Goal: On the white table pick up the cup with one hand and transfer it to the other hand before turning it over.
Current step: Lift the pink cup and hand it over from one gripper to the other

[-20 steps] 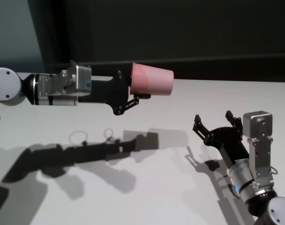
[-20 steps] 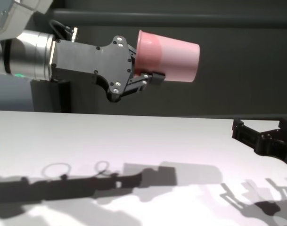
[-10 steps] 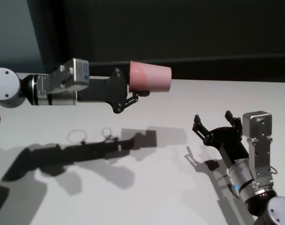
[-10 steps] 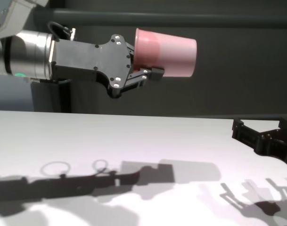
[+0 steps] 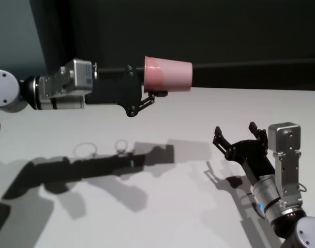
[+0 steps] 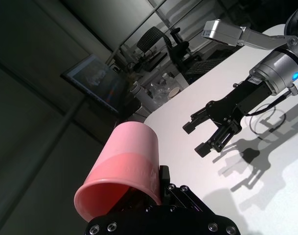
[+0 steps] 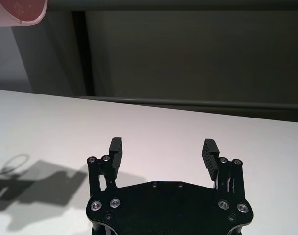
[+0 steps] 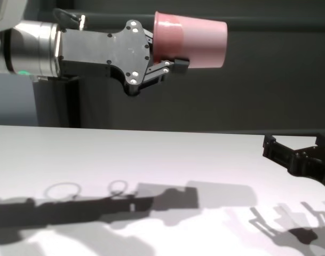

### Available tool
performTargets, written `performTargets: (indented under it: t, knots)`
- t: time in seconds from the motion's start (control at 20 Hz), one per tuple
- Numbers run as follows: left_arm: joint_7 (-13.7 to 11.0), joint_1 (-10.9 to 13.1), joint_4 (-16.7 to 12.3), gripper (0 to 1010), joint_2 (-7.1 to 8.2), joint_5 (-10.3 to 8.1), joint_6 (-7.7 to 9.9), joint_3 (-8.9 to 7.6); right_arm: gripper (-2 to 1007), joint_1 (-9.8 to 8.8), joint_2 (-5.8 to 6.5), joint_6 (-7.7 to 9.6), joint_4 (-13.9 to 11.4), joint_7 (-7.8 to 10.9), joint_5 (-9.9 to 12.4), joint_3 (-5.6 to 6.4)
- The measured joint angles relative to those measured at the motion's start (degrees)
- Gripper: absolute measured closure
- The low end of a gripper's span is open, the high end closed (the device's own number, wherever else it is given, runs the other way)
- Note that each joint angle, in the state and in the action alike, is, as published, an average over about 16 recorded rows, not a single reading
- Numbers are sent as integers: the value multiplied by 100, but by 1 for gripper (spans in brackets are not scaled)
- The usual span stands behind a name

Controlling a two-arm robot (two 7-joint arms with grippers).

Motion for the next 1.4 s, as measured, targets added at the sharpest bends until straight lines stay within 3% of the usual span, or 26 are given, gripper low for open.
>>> performTargets:
  t: [0.6,1.4]
  knots:
    - [-15,5,-125,963,-4,-97,-265,-108,3,0,0,0,0,0,0,0]
    - [-46,-65,-223,963,-1,-141,-411,-149,3,0,0,0,0,0,0,0]
